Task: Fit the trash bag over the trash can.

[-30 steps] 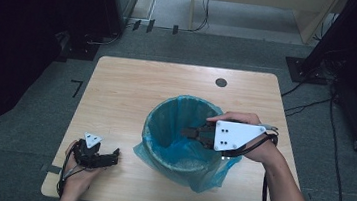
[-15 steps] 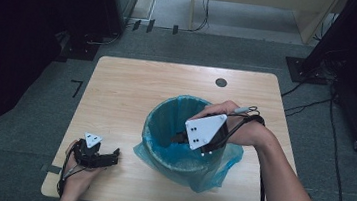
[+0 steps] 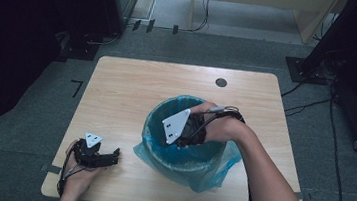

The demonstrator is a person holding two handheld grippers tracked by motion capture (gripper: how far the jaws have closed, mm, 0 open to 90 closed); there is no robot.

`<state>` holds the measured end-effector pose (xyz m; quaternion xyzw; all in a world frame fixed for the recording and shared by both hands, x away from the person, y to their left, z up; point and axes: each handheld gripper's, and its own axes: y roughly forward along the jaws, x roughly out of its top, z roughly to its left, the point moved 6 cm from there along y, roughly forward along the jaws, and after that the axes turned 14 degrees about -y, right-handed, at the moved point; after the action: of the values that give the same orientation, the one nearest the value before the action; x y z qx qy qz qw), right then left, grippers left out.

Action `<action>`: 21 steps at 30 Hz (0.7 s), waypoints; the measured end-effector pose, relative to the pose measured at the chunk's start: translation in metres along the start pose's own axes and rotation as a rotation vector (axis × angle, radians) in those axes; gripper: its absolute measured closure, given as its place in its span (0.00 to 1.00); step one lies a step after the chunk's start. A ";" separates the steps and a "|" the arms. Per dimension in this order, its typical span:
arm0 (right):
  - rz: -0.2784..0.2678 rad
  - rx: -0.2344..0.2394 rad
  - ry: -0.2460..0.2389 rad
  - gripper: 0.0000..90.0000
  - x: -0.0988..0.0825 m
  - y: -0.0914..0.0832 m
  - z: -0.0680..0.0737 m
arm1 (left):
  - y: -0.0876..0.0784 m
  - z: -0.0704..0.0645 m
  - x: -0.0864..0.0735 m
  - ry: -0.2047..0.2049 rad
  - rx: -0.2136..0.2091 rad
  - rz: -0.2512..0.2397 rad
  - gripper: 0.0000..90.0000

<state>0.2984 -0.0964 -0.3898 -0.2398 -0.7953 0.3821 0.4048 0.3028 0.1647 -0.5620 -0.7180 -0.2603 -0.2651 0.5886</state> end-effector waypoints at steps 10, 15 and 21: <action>0.068 0.150 -0.094 1.00 -0.015 0.060 0.018 | 0.000 0.000 0.000 0.000 0.000 0.000 0.00; 0.062 0.185 -0.083 1.00 -0.017 0.068 0.019 | 0.001 0.000 0.001 0.001 0.000 0.000 0.00; 0.002 0.141 -0.066 1.00 -0.008 0.053 0.015 | 0.001 0.000 0.001 0.001 0.000 0.000 0.00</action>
<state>0.2946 -0.0772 -0.4416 -0.1987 -0.7792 0.4452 0.3938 0.3038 0.1641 -0.5620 -0.7180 -0.2598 -0.2654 0.5887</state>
